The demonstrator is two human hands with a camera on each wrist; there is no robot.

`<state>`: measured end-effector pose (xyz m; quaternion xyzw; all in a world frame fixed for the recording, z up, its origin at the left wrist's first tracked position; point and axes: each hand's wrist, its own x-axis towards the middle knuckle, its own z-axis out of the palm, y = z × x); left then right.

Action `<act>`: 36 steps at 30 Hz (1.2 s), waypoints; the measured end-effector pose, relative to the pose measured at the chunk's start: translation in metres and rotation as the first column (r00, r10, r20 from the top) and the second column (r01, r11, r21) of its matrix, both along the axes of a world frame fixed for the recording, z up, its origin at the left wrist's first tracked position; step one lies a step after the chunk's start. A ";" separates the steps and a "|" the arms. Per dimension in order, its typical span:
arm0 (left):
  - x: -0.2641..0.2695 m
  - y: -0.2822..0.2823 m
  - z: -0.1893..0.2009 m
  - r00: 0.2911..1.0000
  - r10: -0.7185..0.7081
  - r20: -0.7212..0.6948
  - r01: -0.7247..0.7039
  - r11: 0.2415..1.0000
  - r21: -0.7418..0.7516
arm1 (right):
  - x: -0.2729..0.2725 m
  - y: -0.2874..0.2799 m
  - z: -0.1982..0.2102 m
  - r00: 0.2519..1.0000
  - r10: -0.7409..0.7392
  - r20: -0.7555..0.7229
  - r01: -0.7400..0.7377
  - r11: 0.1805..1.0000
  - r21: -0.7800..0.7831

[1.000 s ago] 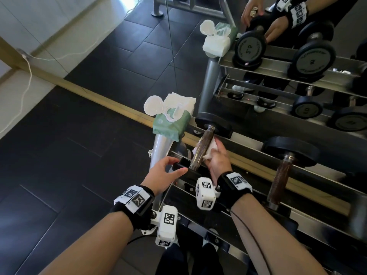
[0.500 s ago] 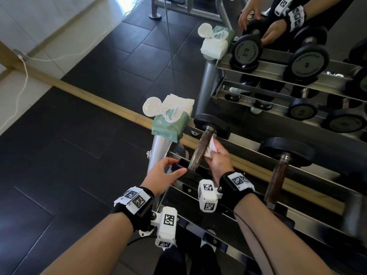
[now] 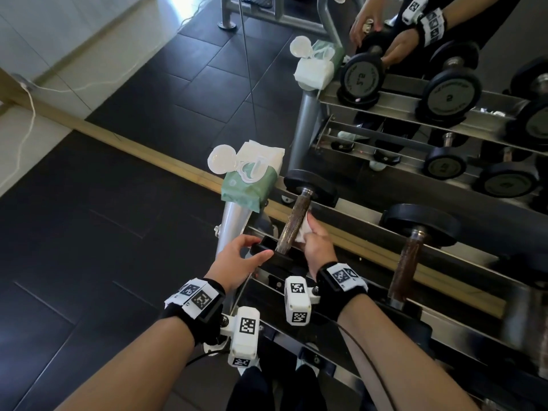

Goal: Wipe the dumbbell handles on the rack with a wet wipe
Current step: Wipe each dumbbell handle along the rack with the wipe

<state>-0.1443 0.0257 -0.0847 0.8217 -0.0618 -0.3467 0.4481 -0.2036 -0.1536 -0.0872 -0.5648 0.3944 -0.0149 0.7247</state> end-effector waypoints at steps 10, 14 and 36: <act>0.003 0.000 0.002 0.999 -0.003 -0.032 0.003 1.000 0.003 | -0.021 -0.005 -0.008 0.992 0.080 -0.099 -0.085 0.995 -0.046; 0.004 0.000 0.001 1.000 -0.003 -0.029 0.003 1.000 -0.009 | -0.010 0.002 -0.003 0.985 0.133 -0.109 -0.141 0.988 -0.064; 0.020 -0.004 0.010 0.990 -0.047 -0.134 0.043 0.999 -0.032 | -0.025 -0.016 -0.004 0.970 0.203 -0.137 -0.212 0.976 -0.053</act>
